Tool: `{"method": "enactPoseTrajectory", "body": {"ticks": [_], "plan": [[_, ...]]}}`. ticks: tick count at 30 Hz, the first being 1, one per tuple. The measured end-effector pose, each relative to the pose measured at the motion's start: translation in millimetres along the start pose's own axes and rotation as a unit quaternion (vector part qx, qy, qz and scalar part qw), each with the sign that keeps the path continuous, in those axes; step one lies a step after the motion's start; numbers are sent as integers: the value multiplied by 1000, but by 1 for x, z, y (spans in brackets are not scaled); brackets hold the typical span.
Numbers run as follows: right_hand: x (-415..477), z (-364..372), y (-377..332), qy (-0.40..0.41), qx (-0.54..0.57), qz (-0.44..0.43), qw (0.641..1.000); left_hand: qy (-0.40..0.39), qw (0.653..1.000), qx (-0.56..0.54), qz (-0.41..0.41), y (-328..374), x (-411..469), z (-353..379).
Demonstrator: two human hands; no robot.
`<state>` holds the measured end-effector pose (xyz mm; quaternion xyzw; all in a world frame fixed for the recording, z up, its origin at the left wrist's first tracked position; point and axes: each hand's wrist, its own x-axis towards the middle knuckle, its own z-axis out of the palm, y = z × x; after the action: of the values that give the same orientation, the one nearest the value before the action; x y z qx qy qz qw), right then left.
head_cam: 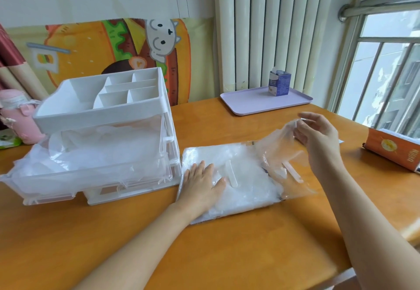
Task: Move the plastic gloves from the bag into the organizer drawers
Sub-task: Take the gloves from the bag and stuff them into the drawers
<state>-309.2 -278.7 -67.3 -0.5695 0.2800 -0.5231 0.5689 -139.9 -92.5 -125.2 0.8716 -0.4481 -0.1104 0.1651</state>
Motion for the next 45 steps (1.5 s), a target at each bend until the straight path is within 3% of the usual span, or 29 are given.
{"method": "enactPoseTrajectory", "body": {"ticks": [3,6,10,14,20,22,25,27,28,29,33,35,37,40,42,45], "plan": [[-15,9,-14,-66,47,-17,997,53,995,-73,34,2,-1,0],[-35,23,-30,-130,104,-15,986,102,936,-326,83,9,-3,-14],[-55,37,-60,-193,216,13,957,-68,786,-610,70,23,-11,-27],[-61,44,-82,-207,301,62,929,-202,695,-689,42,37,-20,-24],[-79,47,-90,-208,312,46,926,-258,546,-797,25,55,-40,-39],[-83,45,-89,-209,315,54,924,-247,538,-806,8,64,-52,-40],[-89,39,-85,-192,307,35,931,-183,553,-813,19,76,-62,-42],[-94,35,-83,-160,261,-15,952,-126,514,-848,20,81,-64,-46],[-95,33,-81,-138,229,-35,963,-77,514,-854,25,81,-64,-48],[-97,32,-80,-119,196,-47,972,-24,543,-839,32,81,-67,-51],[-97,28,-82,-100,54,-112,987,120,722,-674,95,75,-85,-68],[-95,28,-87,-138,7,-162,977,142,826,-532,123,68,-94,-84],[-96,30,-99,-201,-30,-206,957,126,892,-411,142,62,-101,-102],[-95,42,-125,-312,-115,-219,917,117,937,-295,146,52,-110,-128],[-95,60,-140,-388,-216,-208,872,111,953,-241,147,46,-116,-144],[-99,91,-151,-396,-393,-241,794,96,972,-176,127,41,-124,-165]]}}
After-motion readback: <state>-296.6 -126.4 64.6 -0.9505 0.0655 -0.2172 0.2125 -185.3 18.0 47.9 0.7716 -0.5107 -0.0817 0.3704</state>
